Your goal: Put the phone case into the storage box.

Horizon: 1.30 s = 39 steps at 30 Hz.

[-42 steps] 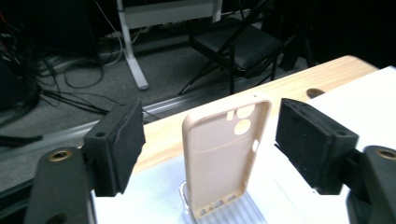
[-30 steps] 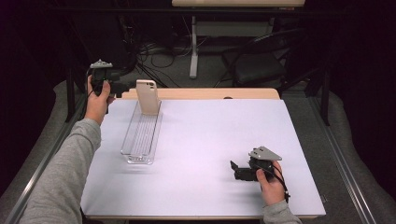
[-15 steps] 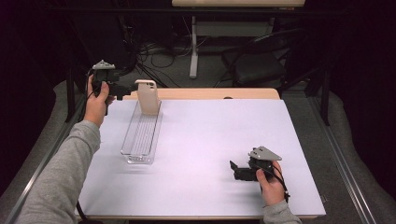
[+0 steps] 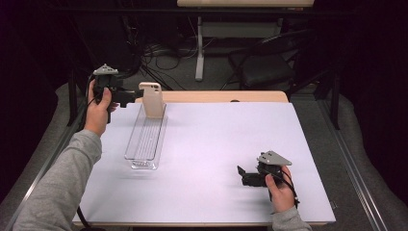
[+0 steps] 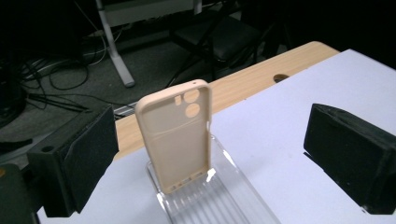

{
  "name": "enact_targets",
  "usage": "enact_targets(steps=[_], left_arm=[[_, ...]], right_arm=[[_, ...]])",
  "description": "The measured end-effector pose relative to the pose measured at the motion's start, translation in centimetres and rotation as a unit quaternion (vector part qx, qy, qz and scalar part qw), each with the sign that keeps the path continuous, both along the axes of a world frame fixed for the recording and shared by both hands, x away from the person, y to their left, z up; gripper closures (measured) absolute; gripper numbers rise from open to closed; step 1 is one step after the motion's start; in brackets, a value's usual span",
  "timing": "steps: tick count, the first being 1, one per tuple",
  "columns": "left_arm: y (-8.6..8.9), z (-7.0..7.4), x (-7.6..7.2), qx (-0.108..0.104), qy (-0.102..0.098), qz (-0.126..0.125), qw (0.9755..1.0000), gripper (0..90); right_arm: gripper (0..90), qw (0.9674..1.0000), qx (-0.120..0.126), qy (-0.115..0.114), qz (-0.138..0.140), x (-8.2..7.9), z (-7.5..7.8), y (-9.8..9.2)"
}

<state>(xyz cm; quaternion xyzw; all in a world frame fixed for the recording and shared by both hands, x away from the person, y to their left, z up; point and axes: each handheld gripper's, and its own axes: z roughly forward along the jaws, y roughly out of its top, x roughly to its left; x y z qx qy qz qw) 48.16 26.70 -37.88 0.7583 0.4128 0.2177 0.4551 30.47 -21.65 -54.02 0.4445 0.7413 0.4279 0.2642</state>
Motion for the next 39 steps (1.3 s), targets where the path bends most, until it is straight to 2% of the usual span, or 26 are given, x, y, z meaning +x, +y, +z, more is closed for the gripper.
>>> enact_targets(steps=[10,20,28,34,39], left_arm=[[-0.5,0.1,-1.5,-0.015,-0.002,-0.017,0.9997,2.9],[-0.7,0.3,-3.2,-0.016,-0.012,-0.028,0.9994,3.0],[-1.0,0.3,-5.0,-0.017,-0.018,-0.036,0.999,3.0],[-1.1,0.0,-6.7,-0.03,-0.027,-0.044,0.9982,3.0],[-1.4,-0.6,-8.2,-0.042,-0.025,-0.048,0.9976,3.0]], right_arm=[[0.0,0.9999,0.002,-0.007,0.01,-0.2,0.0,0.3],[0.0,1.0,0.007,-0.002,0.004,-0.2,0.1,0.0],[0.0,1.0,0.006,-0.002,0.007,-0.2,0.2,0.0],[0.0,0.9999,0.008,-0.001,0.015,-0.4,0.3,0.1],[0.0,0.9998,0.014,0.0,0.016,-0.4,0.3,0.0]])
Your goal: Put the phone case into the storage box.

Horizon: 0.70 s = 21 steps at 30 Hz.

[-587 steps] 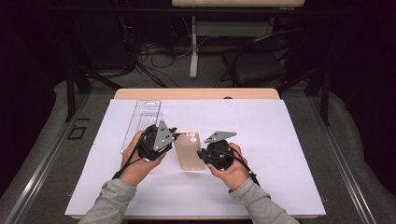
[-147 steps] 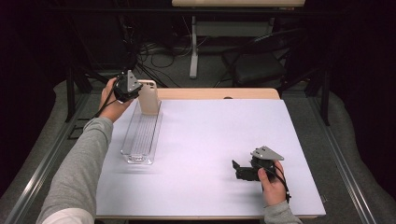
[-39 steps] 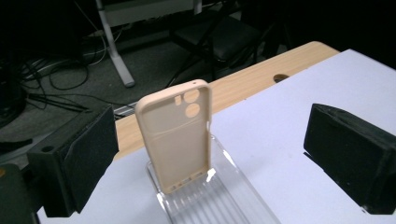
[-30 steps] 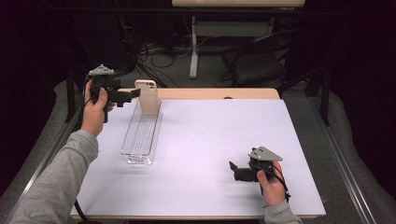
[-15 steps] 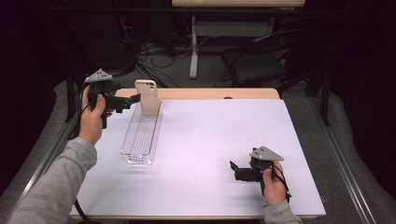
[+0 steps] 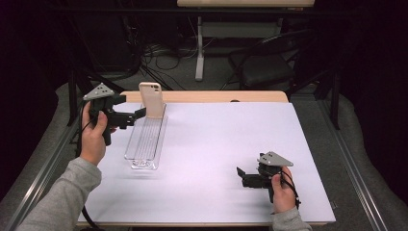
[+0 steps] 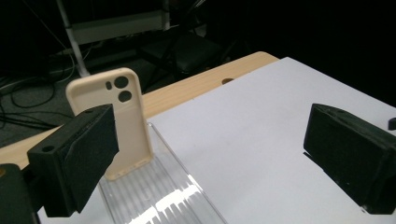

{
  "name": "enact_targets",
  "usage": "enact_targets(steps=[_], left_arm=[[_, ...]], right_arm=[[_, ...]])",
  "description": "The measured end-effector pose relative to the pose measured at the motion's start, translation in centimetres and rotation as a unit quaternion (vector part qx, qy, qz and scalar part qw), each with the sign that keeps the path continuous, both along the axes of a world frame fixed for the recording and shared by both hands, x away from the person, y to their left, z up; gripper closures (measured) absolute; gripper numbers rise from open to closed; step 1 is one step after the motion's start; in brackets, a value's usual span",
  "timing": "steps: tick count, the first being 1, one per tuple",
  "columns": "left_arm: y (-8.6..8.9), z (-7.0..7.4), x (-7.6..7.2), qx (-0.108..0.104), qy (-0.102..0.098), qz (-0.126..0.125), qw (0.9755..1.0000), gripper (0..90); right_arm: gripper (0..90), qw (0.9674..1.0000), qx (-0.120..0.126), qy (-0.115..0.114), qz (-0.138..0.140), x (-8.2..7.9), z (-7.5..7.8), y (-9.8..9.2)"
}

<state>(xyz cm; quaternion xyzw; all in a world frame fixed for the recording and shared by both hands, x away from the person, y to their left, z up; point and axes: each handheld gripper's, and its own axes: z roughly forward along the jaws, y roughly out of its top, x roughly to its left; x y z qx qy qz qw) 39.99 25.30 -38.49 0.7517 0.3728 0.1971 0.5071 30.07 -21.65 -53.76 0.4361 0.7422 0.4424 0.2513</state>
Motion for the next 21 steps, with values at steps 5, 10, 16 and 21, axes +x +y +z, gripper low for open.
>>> enact_targets(steps=[5,10,16,21], left_arm=[[-0.2,-0.7,-1.4,-0.016,-0.001,0.001,0.9999,3.0],[-0.2,-1.6,-2.8,-0.013,0.002,-0.002,0.9999,3.0],[-0.2,-2.7,-4.6,-0.009,-0.002,-0.005,0.9999,3.0],[-0.4,-4.1,-5.7,-0.005,0.002,-0.006,1.0,3.0]], right_arm=[[0.0,1.0,-0.002,0.001,0.001,0.0,0.0,0.0],[0.0,1.0,-0.003,-0.001,0.0,0.0,0.0,0.1],[0.0,1.0,-0.007,-0.003,0.002,0.0,0.0,0.1],[0.0,0.9999,-0.009,-0.001,0.004,-0.1,-0.1,0.2]])
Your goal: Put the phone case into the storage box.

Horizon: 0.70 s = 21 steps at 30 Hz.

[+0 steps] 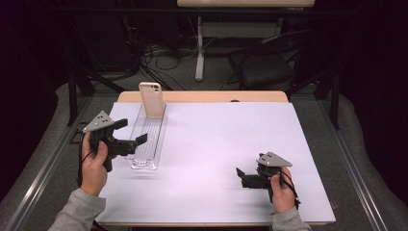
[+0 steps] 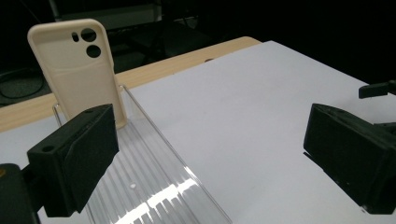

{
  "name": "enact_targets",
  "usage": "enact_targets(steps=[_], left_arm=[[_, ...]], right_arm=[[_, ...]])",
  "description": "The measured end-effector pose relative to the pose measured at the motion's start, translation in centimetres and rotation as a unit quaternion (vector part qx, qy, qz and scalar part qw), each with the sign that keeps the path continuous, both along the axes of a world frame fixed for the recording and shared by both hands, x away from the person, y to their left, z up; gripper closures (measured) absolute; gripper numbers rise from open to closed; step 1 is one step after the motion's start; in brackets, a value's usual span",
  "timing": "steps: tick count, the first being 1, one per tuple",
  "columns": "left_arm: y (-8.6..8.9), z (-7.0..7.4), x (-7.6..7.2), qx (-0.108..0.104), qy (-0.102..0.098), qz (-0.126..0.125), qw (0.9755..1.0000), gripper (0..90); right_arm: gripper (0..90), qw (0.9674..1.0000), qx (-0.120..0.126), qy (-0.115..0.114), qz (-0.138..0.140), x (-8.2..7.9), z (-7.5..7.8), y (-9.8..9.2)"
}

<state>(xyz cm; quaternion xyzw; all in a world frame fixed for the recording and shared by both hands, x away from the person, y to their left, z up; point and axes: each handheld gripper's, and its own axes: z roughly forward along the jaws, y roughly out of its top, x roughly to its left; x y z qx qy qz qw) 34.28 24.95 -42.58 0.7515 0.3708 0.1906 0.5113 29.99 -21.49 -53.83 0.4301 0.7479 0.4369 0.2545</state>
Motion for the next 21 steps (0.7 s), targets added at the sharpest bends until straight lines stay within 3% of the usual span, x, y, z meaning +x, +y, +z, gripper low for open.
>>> enact_targets(steps=[5,11,21], left_arm=[[-0.4,-1.4,-1.0,-0.018,0.004,-0.003,0.9998,3.0],[-0.9,-2.6,-1.7,-0.017,0.012,-0.013,0.9997,3.0],[-0.4,-3.8,-2.6,-0.014,-0.002,-0.006,0.9999,3.0]], right_arm=[[0.0,1.0,-0.001,0.0,0.001,0.0,-0.1,0.1],[0.0,1.0,-0.001,0.0,0.002,0.0,-0.2,0.1],[0.0,1.0,-0.004,0.001,0.004,0.0,-0.3,0.0]])
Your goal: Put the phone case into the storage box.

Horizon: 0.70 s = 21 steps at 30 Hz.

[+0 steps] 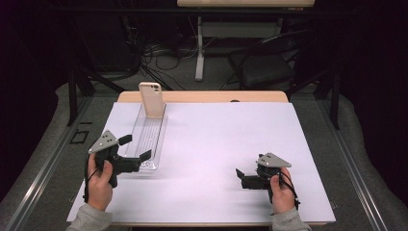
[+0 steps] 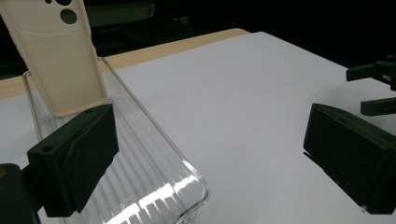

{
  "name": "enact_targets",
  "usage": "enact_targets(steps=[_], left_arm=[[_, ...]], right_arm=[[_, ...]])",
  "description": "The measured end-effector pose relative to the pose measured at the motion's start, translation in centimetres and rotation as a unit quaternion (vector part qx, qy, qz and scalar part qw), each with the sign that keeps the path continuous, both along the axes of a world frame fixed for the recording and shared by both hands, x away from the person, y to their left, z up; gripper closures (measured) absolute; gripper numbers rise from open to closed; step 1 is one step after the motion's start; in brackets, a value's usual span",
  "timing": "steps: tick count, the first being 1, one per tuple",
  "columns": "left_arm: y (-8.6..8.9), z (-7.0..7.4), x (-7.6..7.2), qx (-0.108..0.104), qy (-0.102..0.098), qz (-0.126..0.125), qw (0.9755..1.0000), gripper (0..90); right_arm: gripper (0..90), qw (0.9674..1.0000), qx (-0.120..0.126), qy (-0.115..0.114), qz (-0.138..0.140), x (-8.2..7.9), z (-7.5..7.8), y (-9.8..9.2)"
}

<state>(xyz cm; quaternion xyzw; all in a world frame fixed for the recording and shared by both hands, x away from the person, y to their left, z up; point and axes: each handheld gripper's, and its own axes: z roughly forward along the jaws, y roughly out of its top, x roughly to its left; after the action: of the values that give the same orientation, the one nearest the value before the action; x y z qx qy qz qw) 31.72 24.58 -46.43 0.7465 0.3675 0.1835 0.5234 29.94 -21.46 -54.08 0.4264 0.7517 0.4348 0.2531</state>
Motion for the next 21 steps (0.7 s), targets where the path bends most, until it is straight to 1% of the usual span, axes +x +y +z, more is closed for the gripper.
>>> enact_targets(steps=[4,5,9,12,15,19,21], left_arm=[[0.4,-0.8,-0.3,0.002,-0.004,-0.003,1.0,3.0],[0.4,-1.0,-0.4,0.005,-0.002,-0.003,1.0,3.0],[0.8,-1.8,-0.5,0.004,0.004,-0.001,1.0,3.0],[0.9,-2.4,-0.7,0.004,0.004,-0.001,1.0,3.0],[1.0,-2.9,-0.8,0.008,0.002,-0.002,1.0,3.0],[1.0,-3.4,-0.9,0.013,0.007,-0.002,0.9999,3.0],[1.1,-3.6,-0.9,0.01,0.009,-0.002,0.9999,3.1]], right_arm=[[0.0,1.0,0.0,0.0,0.002,0.0,-0.1,0.0],[0.0,1.0,-0.001,0.0,0.002,0.0,-0.1,0.1],[0.0,1.0,-0.001,0.0,0.003,-0.1,0.0,0.1],[0.0,1.0,-0.001,0.0,0.002,-0.1,-0.1,0.1],[0.0,1.0,-0.002,-0.001,0.003,-0.1,-0.1,0.1],[0.0,1.0,-0.004,0.0,0.006,-0.1,-0.1,0.2],[0.0,1.0,-0.005,0.001,0.007,-0.2,-0.1,0.3]])
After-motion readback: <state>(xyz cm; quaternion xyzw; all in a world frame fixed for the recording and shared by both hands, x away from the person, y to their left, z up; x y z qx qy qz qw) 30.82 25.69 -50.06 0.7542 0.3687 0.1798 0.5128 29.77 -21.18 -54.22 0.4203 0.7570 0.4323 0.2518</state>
